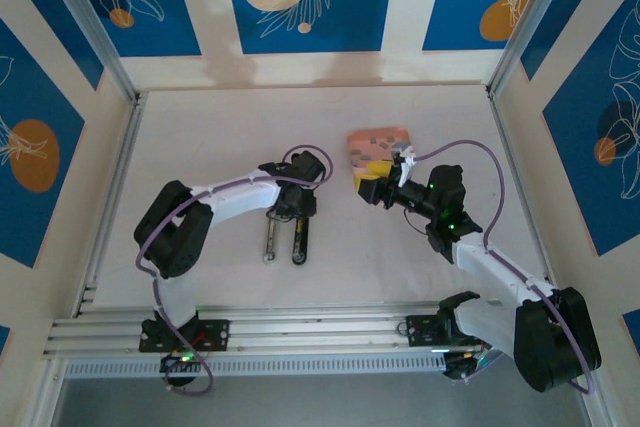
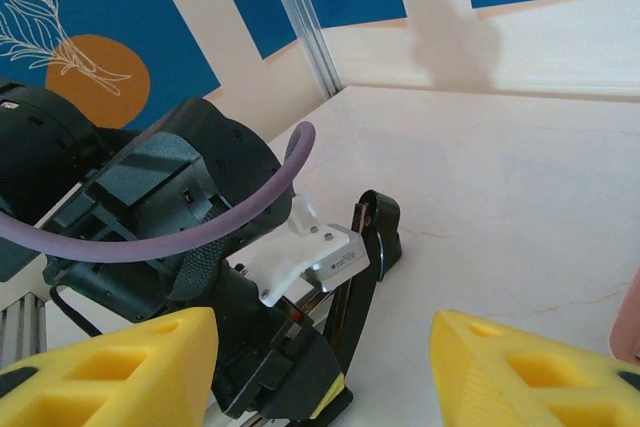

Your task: Load the staples into the stapler

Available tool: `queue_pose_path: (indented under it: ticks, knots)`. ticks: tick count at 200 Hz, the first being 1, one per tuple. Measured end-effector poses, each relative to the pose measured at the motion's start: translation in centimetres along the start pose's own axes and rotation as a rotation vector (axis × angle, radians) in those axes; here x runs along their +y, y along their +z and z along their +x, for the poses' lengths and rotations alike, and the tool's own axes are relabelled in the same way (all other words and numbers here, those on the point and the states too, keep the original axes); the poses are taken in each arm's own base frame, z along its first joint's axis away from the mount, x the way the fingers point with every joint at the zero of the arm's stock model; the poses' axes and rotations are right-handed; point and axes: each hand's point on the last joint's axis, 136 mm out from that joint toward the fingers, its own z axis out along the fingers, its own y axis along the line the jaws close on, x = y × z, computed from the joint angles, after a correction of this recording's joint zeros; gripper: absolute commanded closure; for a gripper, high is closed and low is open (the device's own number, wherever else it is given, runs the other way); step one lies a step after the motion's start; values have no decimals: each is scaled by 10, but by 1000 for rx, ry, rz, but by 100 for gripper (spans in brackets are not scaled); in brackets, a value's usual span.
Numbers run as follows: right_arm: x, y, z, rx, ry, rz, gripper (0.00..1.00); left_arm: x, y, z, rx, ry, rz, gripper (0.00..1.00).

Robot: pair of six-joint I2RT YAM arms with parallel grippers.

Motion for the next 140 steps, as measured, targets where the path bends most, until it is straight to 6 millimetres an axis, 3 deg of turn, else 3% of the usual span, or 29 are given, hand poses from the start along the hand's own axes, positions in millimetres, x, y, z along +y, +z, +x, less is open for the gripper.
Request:
queue_pose_path:
  ticks: [23,61,95,140]
  knots:
    - [3,0,2,6,9,-11,42,-3,0,-3,-13,-15,15,48]
    - [25,-7,-1,-9,-11,-47,41,-6,-4,-4,-36,-19,52,48]
    - [43,-19,-8,-26,-26,-58,41,-8,-24,-8,-85,-30,101,46]
    - [41,-25,1,10,38,-14,41,-8,-52,-10,-144,-27,158,45]
